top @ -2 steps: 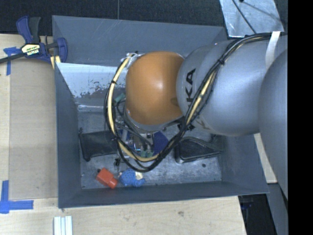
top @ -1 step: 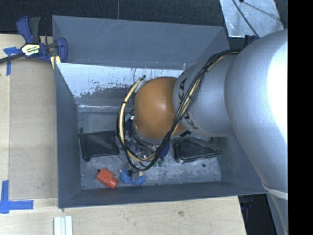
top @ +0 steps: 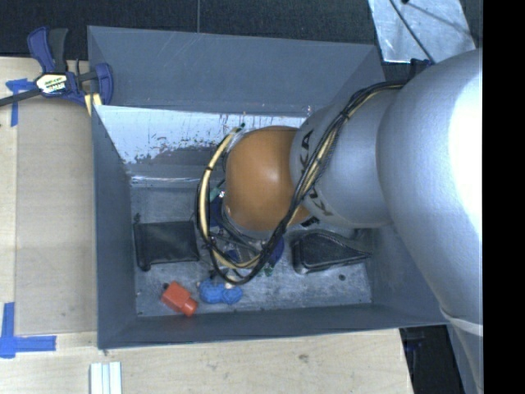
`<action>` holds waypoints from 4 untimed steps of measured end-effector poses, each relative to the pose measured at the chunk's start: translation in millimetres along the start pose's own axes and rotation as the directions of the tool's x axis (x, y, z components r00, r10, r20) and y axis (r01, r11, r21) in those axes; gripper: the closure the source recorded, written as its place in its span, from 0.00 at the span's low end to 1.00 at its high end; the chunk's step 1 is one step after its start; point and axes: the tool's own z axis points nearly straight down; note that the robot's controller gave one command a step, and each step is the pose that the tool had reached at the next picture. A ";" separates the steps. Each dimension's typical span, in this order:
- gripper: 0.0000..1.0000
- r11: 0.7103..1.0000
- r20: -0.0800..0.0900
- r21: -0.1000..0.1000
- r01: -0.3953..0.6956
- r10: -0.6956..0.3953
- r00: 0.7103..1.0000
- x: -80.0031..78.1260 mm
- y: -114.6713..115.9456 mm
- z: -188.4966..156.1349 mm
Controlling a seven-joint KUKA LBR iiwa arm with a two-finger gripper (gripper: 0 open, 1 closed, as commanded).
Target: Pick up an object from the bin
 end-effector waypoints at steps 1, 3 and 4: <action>0.00 1.000 0.006 0.000 -0.002 0.002 1.000 -1.6 -0.8 -0.4; 0.00 0.974 0.000 0.000 -0.224 0.224 0.974 -48.0 79.0 6.1; 1.00 0.974 0.001 0.001 -0.226 0.226 0.974 -48.4 77.6 5.3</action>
Offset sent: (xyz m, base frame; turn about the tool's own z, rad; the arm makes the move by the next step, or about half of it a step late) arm 0.0000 0.0000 0.0000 0.0000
